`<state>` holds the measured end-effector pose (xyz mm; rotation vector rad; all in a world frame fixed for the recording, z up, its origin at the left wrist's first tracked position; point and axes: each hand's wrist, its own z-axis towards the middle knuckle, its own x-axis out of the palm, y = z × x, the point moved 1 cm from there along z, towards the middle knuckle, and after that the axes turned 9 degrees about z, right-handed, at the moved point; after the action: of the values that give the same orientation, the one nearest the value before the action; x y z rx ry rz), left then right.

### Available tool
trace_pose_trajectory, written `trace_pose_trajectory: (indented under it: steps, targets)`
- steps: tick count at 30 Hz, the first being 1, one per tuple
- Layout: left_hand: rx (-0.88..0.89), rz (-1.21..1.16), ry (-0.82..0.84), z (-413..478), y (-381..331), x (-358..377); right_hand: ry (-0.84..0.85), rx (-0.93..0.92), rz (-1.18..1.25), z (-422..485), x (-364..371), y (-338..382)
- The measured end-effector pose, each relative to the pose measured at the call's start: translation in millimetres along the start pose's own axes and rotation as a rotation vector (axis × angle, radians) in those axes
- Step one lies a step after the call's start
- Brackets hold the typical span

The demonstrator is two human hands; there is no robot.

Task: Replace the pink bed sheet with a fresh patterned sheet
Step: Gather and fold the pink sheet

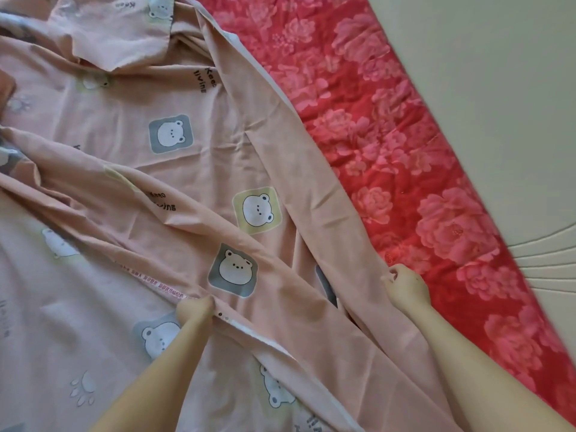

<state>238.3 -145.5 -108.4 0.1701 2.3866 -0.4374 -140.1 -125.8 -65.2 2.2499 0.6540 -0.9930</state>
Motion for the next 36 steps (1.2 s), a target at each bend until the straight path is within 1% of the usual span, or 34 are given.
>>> trace_pose_trajectory:
  steps: [2,4,7,9,11,13,15,17,18,19,20,22,25,29,30,32,33,34,35,36]
  targets:
    - [0.152,0.046,-0.099,-3.6,-17.7,0.5,0.020,0.025,-0.010,17.3,2.2,-1.9]
    - [0.367,0.069,-0.165,-15.6,-39.3,-0.5,0.059,0.069,0.002,28.6,5.7,-1.7]
    - [0.624,0.122,-0.191,-42.0,-80.5,-0.8,0.129,0.119,0.007,41.5,11.6,-1.5]
    - [0.768,0.148,-0.209,-57.5,-112.2,1.3,0.148,0.146,-0.043,48.4,15.1,-1.8]
    - [0.876,0.142,-0.191,-72.4,-145.7,11.1,0.112,0.138,-0.025,54.2,14.3,-4.3]
    - [0.954,0.144,-0.161,-84.4,-177.3,23.4,-0.035,0.069,0.162,55.9,2.9,-3.6]
    - [1.025,0.145,-0.137,-99.6,-206.2,37.3,-0.309,0.026,0.330,55.5,-29.4,-7.2]
    - [1.065,0.128,-0.140,-115.4,-234.6,49.7,-0.627,0.045,0.374,60.2,-75.9,-22.0]
    - [1.064,0.126,-0.146,-120.5,-249.8,54.0,-0.751,0.075,0.363,65.9,-97.2,-32.1]
    - [1.071,0.129,-0.142,-130.3,-265.9,61.8,-0.838,0.127,0.349,72.4,-117.9,-47.3]
    - [1.078,0.129,-0.130,-138.7,-283.4,69.8,-0.883,0.174,0.334,79.5,-133.8,-61.0]
    - [1.106,0.105,-0.069,-160.5,-316.4,91.9,-0.874,0.217,0.292,93.9,-151.6,-87.3]
    - [1.140,0.107,0.008,-198.6,-354.1,134.1,-0.759,0.129,0.240,111.1,-146.5,-107.8]
    - [1.131,0.167,0.066,-248.5,-377.8,203.1,-0.529,0.151,0.365,130.2,-127.2,-126.9]
    - [1.105,0.211,0.108,-250.8,-378.5,219.5,-0.488,0.152,0.374,130.6,-121.4,-131.1]
    - [0.999,0.297,0.262,-248.6,-368.5,249.4,-0.436,0.130,0.340,125.9,-111.8,-139.2]
    - [0.973,0.372,0.285,-248.7,-358.3,263.2,-0.426,0.121,0.328,123.1,-108.2,-145.3]
    - [1.013,0.488,0.207,-249.7,-346.0,273.0,-0.424,0.107,0.320,120.4,-105.0,-150.5]
    - [1.132,0.622,0.034,-252.2,-333.2,281.1,-0.440,0.096,0.304,118.5,-103.5,-155.3]
    - [1.307,0.715,-0.163,-257.7,-321.8,291.4,-0.471,0.091,0.269,117.6,-104.1,-160.6]
